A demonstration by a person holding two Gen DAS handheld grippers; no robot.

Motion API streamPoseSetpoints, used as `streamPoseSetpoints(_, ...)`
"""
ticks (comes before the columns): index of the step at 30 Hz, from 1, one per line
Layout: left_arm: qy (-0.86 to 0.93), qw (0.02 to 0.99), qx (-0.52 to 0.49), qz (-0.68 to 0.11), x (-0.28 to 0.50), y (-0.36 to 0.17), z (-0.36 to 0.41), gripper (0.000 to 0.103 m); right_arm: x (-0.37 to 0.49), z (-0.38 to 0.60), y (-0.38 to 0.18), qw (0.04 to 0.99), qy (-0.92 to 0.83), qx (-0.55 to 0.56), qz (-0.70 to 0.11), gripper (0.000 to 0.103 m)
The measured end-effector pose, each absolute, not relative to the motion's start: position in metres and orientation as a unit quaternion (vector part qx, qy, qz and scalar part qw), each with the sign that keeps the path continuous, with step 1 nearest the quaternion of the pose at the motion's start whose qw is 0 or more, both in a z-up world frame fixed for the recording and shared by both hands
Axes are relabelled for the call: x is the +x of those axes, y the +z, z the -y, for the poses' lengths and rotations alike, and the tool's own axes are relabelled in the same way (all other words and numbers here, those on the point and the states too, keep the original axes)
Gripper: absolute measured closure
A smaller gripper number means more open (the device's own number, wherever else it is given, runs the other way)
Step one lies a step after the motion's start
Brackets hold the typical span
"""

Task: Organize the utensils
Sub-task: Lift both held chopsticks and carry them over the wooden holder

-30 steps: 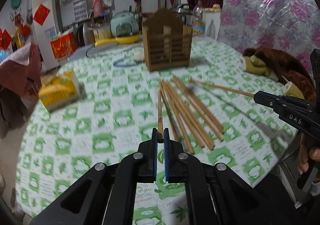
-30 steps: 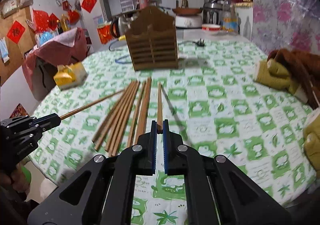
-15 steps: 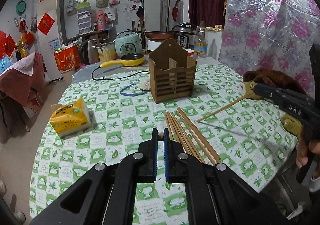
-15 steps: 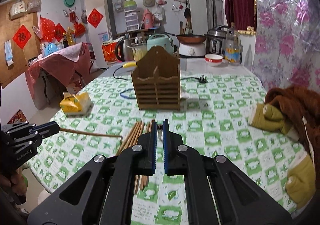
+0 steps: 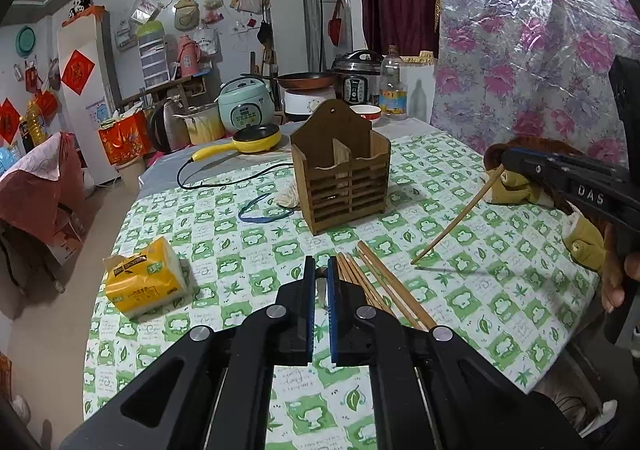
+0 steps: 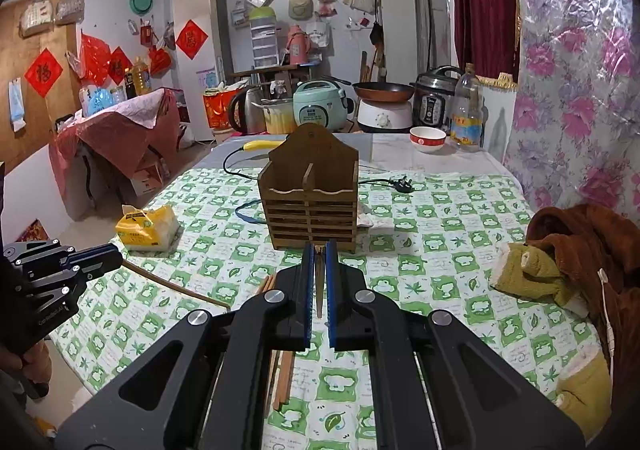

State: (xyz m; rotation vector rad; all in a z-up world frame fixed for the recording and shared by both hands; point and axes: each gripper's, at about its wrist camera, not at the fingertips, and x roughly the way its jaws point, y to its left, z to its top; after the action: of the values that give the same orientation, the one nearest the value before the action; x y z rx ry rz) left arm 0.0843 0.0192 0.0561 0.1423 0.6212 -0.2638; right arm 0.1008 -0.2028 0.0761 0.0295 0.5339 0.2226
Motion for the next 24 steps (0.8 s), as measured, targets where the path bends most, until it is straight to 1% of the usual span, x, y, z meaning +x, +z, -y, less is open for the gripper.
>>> streamPoseSetpoints(6,-0.133,0.940,0.055,-0.310,0.097,0.059,-0.024,0.097,0.110,0.201,0.075,0.957,0.111,0.014,-0.268,0.096)
streamPoseSetpoints(11,-0.137,0.943,0.062,-0.298,0.112,0.077,-0.022,0.097,0.123,0.204,0.095,0.961,0.115,0.020,-0.251,0.096)
streamPoseSetpoints(19,-0.160,0.948,0.074,-0.263,0.138,0.119,-0.007,0.097,0.150,0.208,0.145,0.971,0.120,0.034,-0.206,0.096)
streamPoseSetpoints(24,-0.163,0.959,0.073,-0.218,0.167,0.163,0.009,0.097,0.173,0.207,0.170,0.976,0.118,0.035,-0.179,0.096)
